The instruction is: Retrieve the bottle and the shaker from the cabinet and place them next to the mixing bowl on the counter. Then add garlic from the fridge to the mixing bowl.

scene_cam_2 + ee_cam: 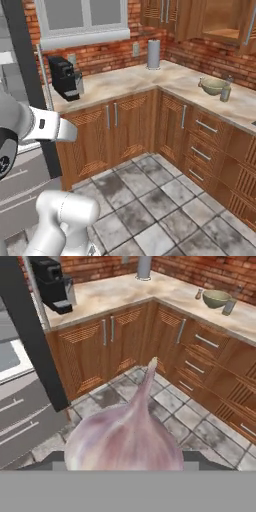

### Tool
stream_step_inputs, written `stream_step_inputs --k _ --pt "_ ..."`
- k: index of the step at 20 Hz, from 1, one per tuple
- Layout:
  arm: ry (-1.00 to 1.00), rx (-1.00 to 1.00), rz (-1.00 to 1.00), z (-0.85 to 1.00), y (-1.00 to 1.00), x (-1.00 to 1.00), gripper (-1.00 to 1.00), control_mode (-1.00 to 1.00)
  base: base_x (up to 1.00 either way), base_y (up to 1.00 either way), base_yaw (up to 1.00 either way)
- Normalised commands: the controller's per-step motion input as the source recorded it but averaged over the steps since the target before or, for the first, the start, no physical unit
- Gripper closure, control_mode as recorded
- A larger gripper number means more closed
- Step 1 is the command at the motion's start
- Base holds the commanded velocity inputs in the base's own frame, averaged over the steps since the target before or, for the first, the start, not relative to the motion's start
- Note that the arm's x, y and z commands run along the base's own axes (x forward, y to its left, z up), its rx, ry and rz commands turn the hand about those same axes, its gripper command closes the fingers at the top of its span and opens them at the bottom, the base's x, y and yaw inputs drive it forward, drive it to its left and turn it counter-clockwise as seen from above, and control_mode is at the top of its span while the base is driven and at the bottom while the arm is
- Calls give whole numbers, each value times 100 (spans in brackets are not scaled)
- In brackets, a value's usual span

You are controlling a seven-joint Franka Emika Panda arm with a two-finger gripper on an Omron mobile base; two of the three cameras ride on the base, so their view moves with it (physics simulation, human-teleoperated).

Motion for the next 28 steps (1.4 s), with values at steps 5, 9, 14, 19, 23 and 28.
stream_step_inputs --k 5,9,14,19,23,28 --pt "0 0 0 0 0 0 100 100 100 -13 -4" --pt "0 0 0 0 0 0 100 100 100 -13 -19" --pt "0 0 0 0 0 0 100 100 100 3 -49" --pt "0 0 0 0 0 0 100 100 100 4 -54" --pt "0 0 0 0 0 0 100 100 100 23 -50" --pt "0 0 0 0 0 0 100 100 81 56 -34"
